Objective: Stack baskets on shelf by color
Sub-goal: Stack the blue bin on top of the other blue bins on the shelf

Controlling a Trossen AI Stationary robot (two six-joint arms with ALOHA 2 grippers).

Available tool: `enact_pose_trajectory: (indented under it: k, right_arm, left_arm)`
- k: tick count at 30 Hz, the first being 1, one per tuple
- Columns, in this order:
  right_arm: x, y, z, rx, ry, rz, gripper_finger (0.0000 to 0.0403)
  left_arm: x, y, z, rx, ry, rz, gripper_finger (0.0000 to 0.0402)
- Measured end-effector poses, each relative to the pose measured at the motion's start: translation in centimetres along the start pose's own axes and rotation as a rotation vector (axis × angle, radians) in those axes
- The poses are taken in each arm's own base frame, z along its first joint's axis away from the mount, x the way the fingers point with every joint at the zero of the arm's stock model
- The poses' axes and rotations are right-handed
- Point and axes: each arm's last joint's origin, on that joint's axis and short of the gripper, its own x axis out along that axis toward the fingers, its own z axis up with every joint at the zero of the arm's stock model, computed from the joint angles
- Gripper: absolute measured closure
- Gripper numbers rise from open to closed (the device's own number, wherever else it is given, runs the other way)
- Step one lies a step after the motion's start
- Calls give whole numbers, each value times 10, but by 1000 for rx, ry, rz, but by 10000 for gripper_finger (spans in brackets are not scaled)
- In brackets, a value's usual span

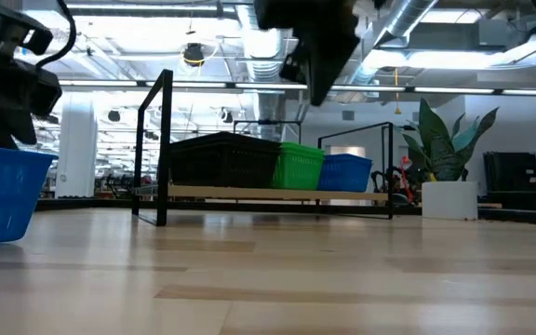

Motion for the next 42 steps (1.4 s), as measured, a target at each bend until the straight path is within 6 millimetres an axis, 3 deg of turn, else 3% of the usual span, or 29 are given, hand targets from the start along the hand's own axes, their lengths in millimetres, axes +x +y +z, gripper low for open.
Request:
enact_pose_trajectory:
  k: [5,9,13,27,30,35,42]
  right_arm:
    - [5,32,9,57,-31,4,375]
    - [10,57,11,89,-16,2,363]
    - [13,78,11,136,-6,14,365]
    - [-32,152,-12,278,-136,-167,387]
    - [-34,162,-15,300,-169,-197,381]
    - [-33,176,-18,304,-177,-203,375]
    - [-29,188,-21,296,-167,-195,383]
  left_arm:
    - [2,-1,-1,-13,-11,45,344]
    - [4,-19,0,43,-39,55,392]
    - [7,-40,0,91,-40,117,398]
    - [-13,-110,-5,235,106,830,401]
    - [-7,-109,-13,276,140,944,401]
    - [17,-91,-28,309,243,1051,401]
    - [37,-83,-53,238,342,1007,401]
